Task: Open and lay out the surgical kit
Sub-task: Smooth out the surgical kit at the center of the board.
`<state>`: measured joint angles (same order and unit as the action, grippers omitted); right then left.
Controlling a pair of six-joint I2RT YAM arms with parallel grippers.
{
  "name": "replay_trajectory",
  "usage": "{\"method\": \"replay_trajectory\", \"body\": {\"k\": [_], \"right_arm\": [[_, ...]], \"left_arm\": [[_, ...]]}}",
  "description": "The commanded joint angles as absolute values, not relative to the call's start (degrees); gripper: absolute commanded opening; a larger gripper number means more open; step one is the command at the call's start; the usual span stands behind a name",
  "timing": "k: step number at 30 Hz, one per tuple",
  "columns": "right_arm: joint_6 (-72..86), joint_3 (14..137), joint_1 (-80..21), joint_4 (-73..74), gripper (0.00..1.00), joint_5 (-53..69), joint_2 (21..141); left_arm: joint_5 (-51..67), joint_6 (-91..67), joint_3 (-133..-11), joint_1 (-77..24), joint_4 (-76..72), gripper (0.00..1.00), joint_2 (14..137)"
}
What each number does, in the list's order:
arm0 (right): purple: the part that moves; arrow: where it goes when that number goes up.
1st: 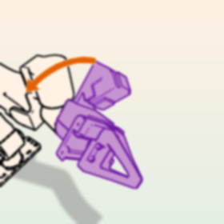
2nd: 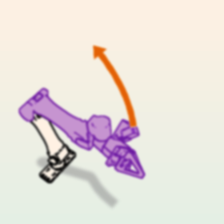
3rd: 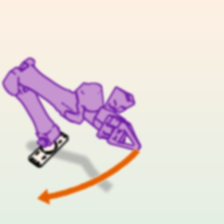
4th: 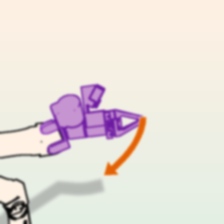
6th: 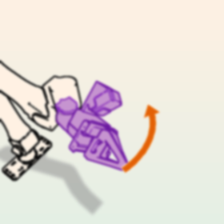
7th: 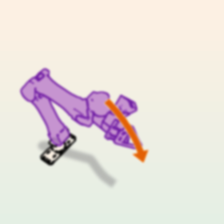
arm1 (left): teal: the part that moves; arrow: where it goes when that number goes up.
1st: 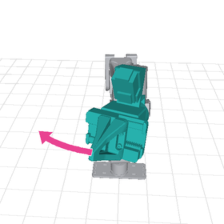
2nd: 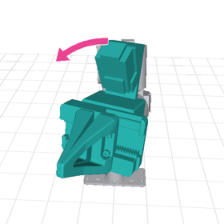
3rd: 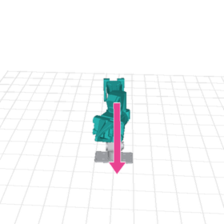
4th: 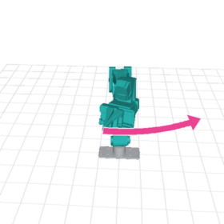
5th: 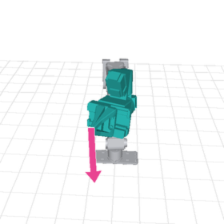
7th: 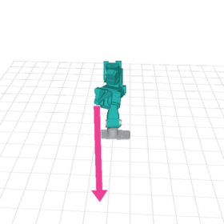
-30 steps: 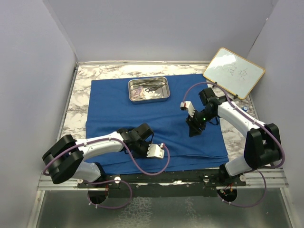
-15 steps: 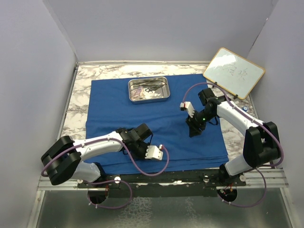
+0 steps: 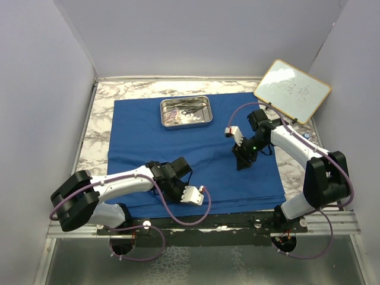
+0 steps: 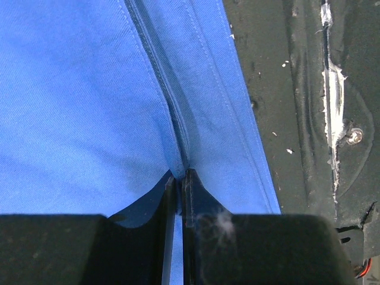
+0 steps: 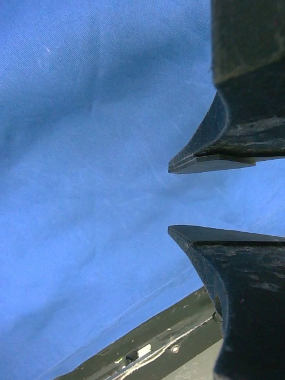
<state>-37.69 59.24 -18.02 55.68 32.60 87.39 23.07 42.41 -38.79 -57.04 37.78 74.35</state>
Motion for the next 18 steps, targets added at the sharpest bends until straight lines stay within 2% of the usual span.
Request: {"method": "replay_trajectory", "body": {"k": [1, 18], "right_arm": [[-36.93, 61.34, -18.1, 55.62, 0.4, 31.44, 88.13], [-36.21, 61.63, -18.11, 56.29, 0.4, 24.24, 88.15]], "left_arm": [[28.87, 44.12, -40.34, -59.05, 43.03, 0.0, 76.43], [34.44, 48.1, -43.42, -60.92, 48.62, 0.0, 79.17]]}}
